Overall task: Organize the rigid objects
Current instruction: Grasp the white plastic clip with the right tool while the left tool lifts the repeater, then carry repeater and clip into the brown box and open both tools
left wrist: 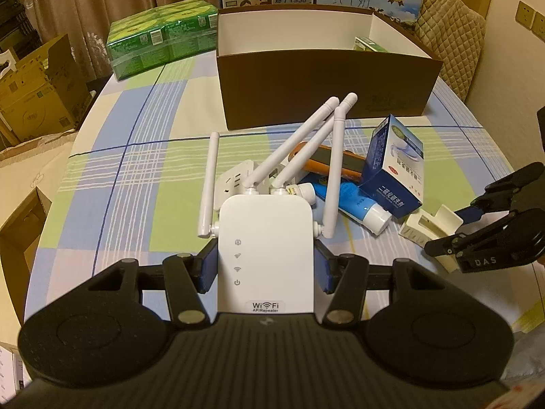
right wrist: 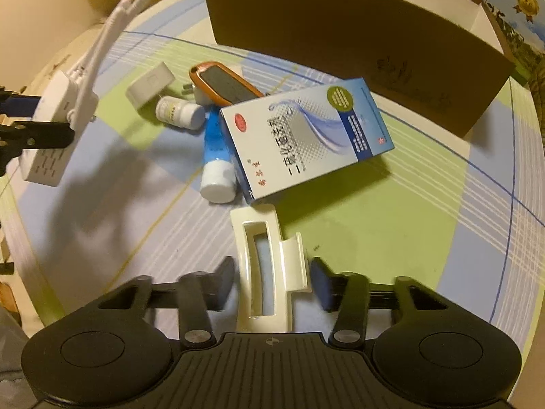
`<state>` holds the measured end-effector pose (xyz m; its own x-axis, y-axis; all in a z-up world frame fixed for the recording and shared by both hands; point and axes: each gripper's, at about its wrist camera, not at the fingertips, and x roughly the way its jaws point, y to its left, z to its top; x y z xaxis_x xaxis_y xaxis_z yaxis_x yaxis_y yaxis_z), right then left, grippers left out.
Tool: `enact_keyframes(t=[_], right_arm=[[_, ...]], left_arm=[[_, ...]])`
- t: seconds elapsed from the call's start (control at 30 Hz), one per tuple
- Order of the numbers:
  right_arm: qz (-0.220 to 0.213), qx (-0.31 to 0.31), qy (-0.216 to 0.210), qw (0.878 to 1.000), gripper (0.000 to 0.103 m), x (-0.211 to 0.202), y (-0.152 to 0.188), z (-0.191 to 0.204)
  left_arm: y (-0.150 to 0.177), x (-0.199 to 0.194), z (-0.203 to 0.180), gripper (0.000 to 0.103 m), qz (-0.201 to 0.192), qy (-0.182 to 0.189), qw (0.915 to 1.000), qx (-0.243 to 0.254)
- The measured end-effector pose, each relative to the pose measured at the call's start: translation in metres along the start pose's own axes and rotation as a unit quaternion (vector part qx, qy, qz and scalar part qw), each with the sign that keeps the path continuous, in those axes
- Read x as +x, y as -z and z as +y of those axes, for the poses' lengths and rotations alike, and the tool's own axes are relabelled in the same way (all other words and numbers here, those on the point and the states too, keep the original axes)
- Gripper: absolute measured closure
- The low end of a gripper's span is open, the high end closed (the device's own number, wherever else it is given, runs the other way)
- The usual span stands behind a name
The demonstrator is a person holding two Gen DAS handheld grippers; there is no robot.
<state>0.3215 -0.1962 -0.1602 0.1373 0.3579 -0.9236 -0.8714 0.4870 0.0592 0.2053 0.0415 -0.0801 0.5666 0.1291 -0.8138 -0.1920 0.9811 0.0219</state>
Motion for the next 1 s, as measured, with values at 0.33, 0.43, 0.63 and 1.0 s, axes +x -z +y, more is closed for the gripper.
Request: enact_keyframes(t=[0.33,0.43,0.63,1.0], right_arm=[[-0.012,-0.006,-0.015,1.000,0.066,-0.026,0.010,0.002],[-0.024,0.001,-0.024,0.999,0.066,-0.042,0.009,-0.001],[-0.072,0.040,-0.022,0.996,0.066,-0.075,-0.005,-0.015],[-0.175,0.082,-0.003,0.981,0.066,-0.112,-0.070,-0.061]], left_arm=[[-0.007,-0.002,-0.002,0.052,-0.005,0.008,0.9999,0.010],[-0.012,-0.004,-0.004,0.052,-0.012,0.012,0.9997,0.015],[-0.034,-0.010,-0.009,0.052,-0.031,0.027,0.9989,0.022],[-0.123,0.006,-0.019,0.052,-0.086,0.044,0.9938,0.055]])
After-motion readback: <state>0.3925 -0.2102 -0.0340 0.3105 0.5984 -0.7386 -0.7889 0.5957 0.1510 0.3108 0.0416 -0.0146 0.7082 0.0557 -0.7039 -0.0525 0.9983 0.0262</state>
